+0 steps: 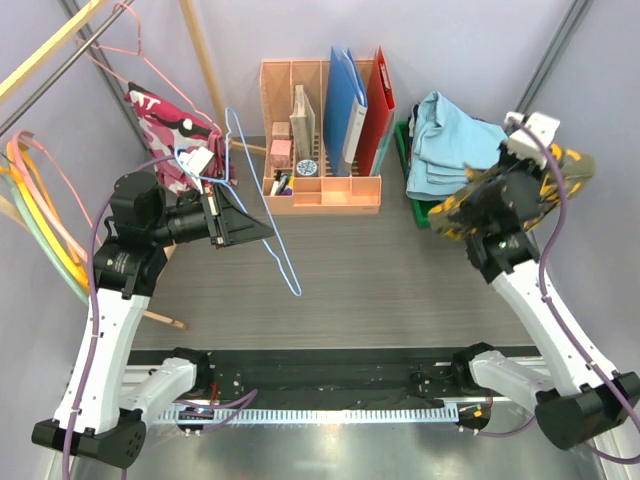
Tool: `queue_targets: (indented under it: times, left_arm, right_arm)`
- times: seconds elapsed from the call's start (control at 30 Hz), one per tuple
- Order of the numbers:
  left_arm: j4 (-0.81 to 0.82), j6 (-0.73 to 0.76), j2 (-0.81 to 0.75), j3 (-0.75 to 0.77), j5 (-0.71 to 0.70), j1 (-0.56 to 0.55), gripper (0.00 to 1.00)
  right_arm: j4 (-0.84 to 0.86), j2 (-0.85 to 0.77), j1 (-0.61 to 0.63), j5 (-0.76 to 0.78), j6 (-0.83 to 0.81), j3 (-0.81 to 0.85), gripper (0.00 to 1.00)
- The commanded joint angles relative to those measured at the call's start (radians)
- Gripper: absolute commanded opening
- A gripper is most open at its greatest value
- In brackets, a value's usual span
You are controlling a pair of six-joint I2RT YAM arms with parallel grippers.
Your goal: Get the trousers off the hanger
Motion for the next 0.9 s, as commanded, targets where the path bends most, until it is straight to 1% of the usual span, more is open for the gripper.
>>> queue_targets:
  times: [0.0, 0.07, 0.1, 0.2, 0.23, 0.3, 0.33, 0.4, 0.43, 0.47, 0.5, 0.53, 0.57, 0.6, 0.63, 0.67, 0.7, 0.73, 0.77, 0.8, 0.83, 0.87]
  left_arm:
    - [0.065, 0.015, 0.003, -0.016, 0.044, 0.003, 0.00]
    - [0.081, 0.016, 0.010, -0.020, 0.052, 0.003, 0.00]
    - [0.084, 0.018, 0.023, -0.020, 0.056, 0.003, 0.00]
    - [0.087, 0.032, 0.044, -0.005, 0.064, 0.003, 0.00]
    - [0.085, 0.036, 0.059, 0.001, 0.064, 0.003, 0.00]
    - [0.085, 0.041, 0.073, 0.016, 0.066, 0.003, 0.00]
    - [0.085, 0.044, 0.086, 0.020, 0.066, 0.003, 0.00]
    - [0.088, 0.046, 0.095, 0.024, 0.058, 0.003, 0.00]
    - [0.093, 0.047, 0.098, 0.026, 0.060, 0.003, 0.00]
    - [0.093, 0.050, 0.112, 0.029, 0.064, 0.003, 0.00]
    - [0.093, 0.055, 0.119, 0.039, 0.069, 0.003, 0.00]
    - [0.090, 0.056, 0.129, 0.046, 0.075, 0.003, 0.00]
    - [0.087, 0.058, 0.142, 0.049, 0.075, 0.003, 0.00]
    - [0.088, 0.059, 0.148, 0.056, 0.072, 0.003, 0.00]
    - [0.087, 0.061, 0.156, 0.059, 0.064, 0.003, 0.00]
    - [0.087, 0.061, 0.165, 0.062, 0.061, 0.003, 0.00]
    - [0.085, 0.064, 0.178, 0.066, 0.060, 0.001, 0.00]
    - [0.078, 0.065, 0.182, 0.067, 0.058, 0.003, 0.00]
    - [0.075, 0.065, 0.187, 0.069, 0.055, 0.001, 0.00]
    - [0.066, 0.081, 0.191, 0.073, 0.055, 0.001, 0.00]
    - [0.041, 0.088, 0.195, 0.087, 0.052, 0.001, 0.00]
    - [0.033, 0.096, 0.192, 0.090, 0.040, 0.001, 0.00]
  right_arm:
    - [-0.077, 0.090, -0.107, -0.217, 0.204, 0.185, 0.01]
    - [-0.062, 0.144, -0.121, -0.243, 0.209, 0.248, 0.01]
    - [-0.056, 0.217, -0.125, -0.256, 0.203, 0.269, 0.01]
    - [-0.010, 0.348, -0.150, -0.317, 0.181, 0.372, 0.01]
    - [0.002, 0.454, -0.158, -0.344, 0.177, 0.437, 0.01]
    - [0.016, 0.565, -0.196, -0.383, 0.184, 0.520, 0.01]
    - [0.016, 0.695, -0.205, -0.400, 0.187, 0.617, 0.01]
    - [0.015, 0.833, -0.224, -0.440, 0.189, 0.727, 0.01]
    - [0.004, 0.903, -0.228, -0.453, 0.190, 0.860, 0.01]
    - [-0.037, 1.051, -0.228, -0.475, 0.192, 0.939, 0.01]
    - [-0.057, 1.120, -0.228, -0.481, 0.193, 1.017, 0.01]
    - [-0.082, 1.186, -0.228, -0.498, 0.209, 1.170, 0.01]
    - [-0.118, 1.322, -0.230, -0.528, 0.219, 1.244, 0.02]
    - [-0.123, 1.383, -0.233, -0.538, 0.224, 1.310, 0.02]
    - [-0.134, 1.446, -0.237, -0.550, 0.232, 1.422, 0.06]
    - [-0.163, 1.518, -0.241, -0.559, 0.277, 1.461, 0.07]
    - [-0.168, 1.541, -0.247, -0.591, 0.311, 1.481, 0.09]
    - [-0.168, 1.557, -0.251, -0.608, 0.339, 1.472, 0.14]
    - [-0.166, 1.563, -0.257, -0.624, 0.382, 1.458, 0.17]
    - [-0.163, 1.569, -0.256, -0.631, 0.393, 1.443, 0.20]
    - [-0.165, 1.569, -0.256, -0.633, 0.400, 1.420, 0.26]
    - [-0.189, 1.567, -0.256, -0.633, 0.414, 1.411, 0.28]
